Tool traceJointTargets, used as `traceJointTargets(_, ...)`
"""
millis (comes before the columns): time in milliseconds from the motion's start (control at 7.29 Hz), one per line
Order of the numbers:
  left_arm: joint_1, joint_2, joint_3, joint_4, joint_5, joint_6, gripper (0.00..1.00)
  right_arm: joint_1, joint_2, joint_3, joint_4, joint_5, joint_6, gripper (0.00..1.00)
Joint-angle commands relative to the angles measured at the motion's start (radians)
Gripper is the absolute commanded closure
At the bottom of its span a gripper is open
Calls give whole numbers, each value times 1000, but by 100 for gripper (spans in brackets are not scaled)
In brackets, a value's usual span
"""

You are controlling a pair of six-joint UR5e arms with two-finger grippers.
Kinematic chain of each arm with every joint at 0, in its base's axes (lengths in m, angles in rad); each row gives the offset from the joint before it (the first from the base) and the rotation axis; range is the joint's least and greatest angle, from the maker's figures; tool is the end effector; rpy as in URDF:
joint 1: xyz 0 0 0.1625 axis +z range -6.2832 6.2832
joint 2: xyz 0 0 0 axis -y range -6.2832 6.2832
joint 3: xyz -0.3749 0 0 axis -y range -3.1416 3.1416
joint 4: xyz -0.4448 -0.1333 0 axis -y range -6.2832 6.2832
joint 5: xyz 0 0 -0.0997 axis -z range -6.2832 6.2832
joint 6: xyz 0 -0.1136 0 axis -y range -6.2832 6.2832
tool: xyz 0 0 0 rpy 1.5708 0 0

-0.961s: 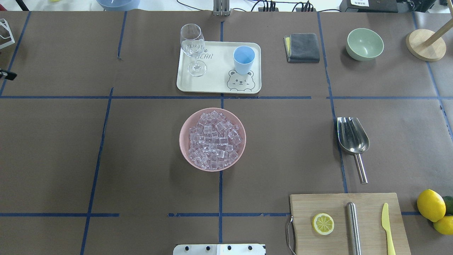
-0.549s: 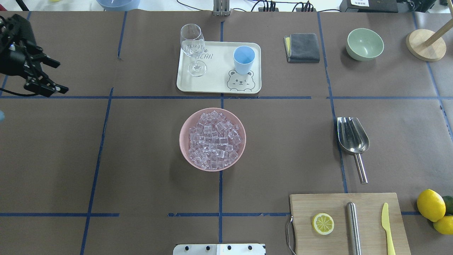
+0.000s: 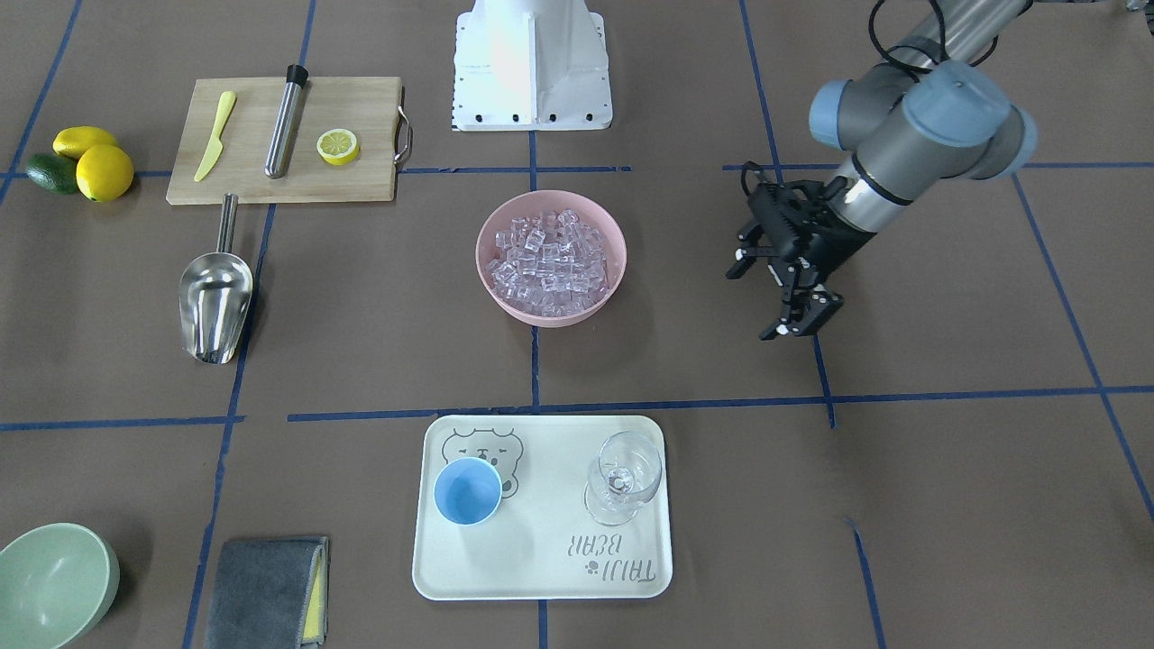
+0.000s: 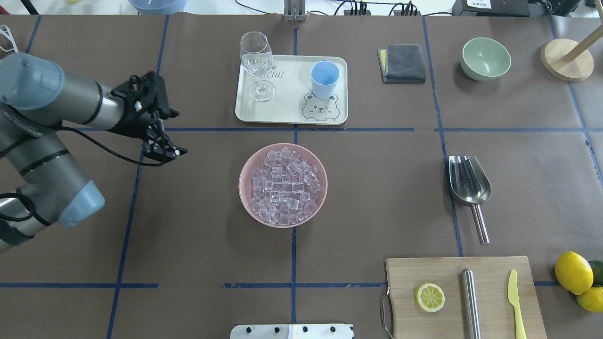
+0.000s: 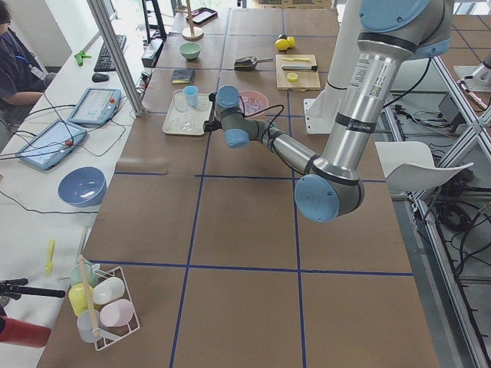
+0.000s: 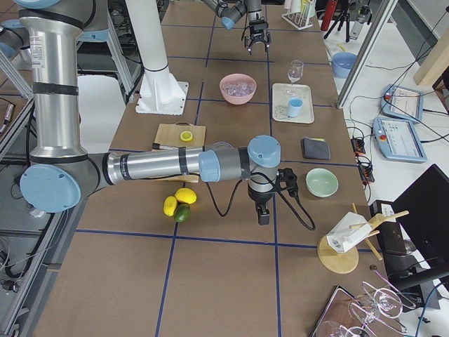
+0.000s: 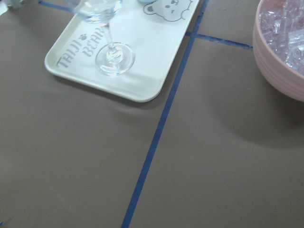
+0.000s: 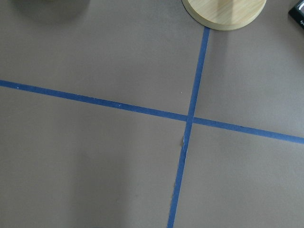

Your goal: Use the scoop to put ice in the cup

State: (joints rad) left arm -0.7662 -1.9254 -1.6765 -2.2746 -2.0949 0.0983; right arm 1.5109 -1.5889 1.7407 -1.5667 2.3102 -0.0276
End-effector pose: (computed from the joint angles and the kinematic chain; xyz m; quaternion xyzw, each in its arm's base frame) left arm 0.4214 -0.5117 0.2638 0.4234 0.3867 0.4801 0.6639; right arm 0.0241 -0.5468 0.5375 0.0668 -0.3614 -0.0688 0.9275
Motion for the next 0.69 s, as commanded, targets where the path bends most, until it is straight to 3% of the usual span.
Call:
traceJointTargets(0,122,-32,39,-67,15,4,0,0,0,17,1,2,0,0)
traceJointTargets(549,192,-35,237,-452,16,8,0,0,-9,40,-1,5,2,0)
